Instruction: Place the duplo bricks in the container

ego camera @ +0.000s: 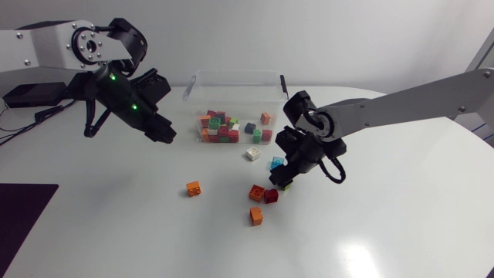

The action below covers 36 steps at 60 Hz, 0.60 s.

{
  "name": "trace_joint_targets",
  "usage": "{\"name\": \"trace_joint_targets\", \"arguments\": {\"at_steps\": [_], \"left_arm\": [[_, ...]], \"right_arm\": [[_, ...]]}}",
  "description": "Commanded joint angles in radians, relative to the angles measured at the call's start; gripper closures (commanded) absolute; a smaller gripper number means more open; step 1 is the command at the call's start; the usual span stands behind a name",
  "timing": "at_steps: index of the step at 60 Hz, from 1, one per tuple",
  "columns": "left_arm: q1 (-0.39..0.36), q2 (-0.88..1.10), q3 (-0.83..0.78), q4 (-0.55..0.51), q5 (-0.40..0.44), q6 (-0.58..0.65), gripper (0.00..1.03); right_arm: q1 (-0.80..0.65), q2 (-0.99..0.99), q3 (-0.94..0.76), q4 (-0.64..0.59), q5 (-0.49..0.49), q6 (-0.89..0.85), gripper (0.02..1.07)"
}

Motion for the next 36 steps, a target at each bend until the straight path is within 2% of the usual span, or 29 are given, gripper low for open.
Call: {"name": "trace_joint_targets", "arguments": {"at_steps": [1,4,17,21,36], "left_arm": [[-0.013,-0.015,0.043,-0.022,0.013,-0.013,0.74],[-0.019,-0.015,0.062,-0.021,0.022,-0.018,0.74],[-0.029,0.002,0.145,-0.016,0.048,-0.036,0.74],[-0.033,0.010,0.161,0.002,0.049,-0.047,0.74],[-0.060,0.047,0.235,0.124,0.083,-0.095,0.74]], "right_arm": [[0.013,0.042,0.024,-0.007,0.012,0.029,0.45],[0.016,0.056,0.031,-0.007,0.020,0.029,0.45],[0.021,0.087,0.041,-0.007,0.031,0.029,0.71],[0.022,0.088,0.040,-0.015,0.031,0.028,0.75],[0.015,-0.008,0.014,-0.052,0.032,0.014,0.78]]}}
